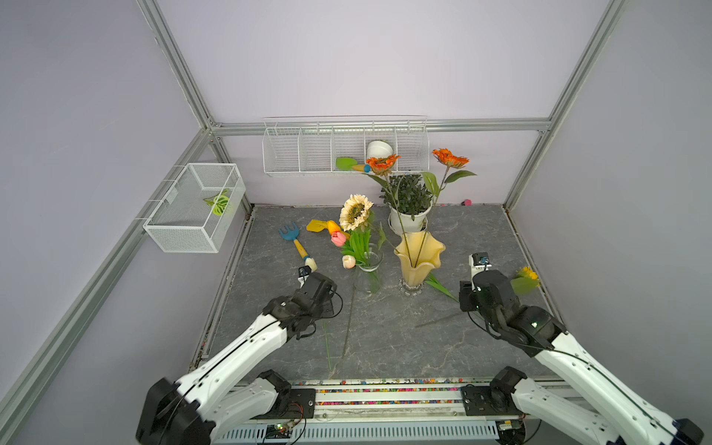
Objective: Arrange the flowers in different vases according to their variety
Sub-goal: Pick up the flower at the center of the board, then insert the flower into the vase.
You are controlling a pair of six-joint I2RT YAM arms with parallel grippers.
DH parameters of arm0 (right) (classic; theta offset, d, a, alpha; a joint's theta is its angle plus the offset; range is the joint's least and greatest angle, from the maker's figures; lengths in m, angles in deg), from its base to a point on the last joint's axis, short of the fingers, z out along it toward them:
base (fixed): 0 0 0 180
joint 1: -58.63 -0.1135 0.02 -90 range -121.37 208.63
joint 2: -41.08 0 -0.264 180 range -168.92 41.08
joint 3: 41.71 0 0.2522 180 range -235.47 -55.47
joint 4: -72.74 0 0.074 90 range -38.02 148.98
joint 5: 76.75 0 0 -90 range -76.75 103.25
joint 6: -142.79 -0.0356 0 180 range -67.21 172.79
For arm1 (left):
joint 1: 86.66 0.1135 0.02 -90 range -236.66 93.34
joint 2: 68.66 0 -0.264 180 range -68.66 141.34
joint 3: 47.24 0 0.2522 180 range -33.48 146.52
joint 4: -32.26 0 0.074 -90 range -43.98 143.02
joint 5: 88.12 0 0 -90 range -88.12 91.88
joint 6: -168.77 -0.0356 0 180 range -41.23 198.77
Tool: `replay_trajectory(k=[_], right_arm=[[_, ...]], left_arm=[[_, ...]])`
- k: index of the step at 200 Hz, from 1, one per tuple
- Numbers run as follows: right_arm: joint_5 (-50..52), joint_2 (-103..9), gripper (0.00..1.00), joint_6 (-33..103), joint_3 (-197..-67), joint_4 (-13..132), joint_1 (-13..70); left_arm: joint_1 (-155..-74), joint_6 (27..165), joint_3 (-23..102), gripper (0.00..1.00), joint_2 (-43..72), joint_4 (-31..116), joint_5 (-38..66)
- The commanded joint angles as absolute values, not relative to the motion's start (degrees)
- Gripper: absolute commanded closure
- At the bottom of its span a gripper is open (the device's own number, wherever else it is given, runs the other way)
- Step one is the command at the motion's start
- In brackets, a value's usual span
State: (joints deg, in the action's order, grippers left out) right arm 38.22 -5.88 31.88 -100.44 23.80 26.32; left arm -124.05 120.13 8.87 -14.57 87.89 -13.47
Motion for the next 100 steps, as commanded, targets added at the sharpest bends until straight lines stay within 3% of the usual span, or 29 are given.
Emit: replay_trajectory(k=[1,46,75,100], right_arm=[[32.55,-7.04,0.60,29.41,-99.62,26.11,30.28],[29.10,-8.48,0.60,31.19,-99.85,26.85,33.68],[29.29,-8.35,0.60,32.30,-99.98,26.04,33.91],[29.38,-8.08,0.60,32.66,-99.82,25.53,34.05]], left_arm=[[-125.65,121.33,10.81,1.00,-24.81,92.03,-18.20],[-130.40,113.98,8.63,1.00,-40.70,80.89,-18.00],[-133.81,104.10,9.55,1.00,-38.99,71.72,-12.71],[-139.15,96.41,13.99,1.00,-33.04,67.83,-14.21]])
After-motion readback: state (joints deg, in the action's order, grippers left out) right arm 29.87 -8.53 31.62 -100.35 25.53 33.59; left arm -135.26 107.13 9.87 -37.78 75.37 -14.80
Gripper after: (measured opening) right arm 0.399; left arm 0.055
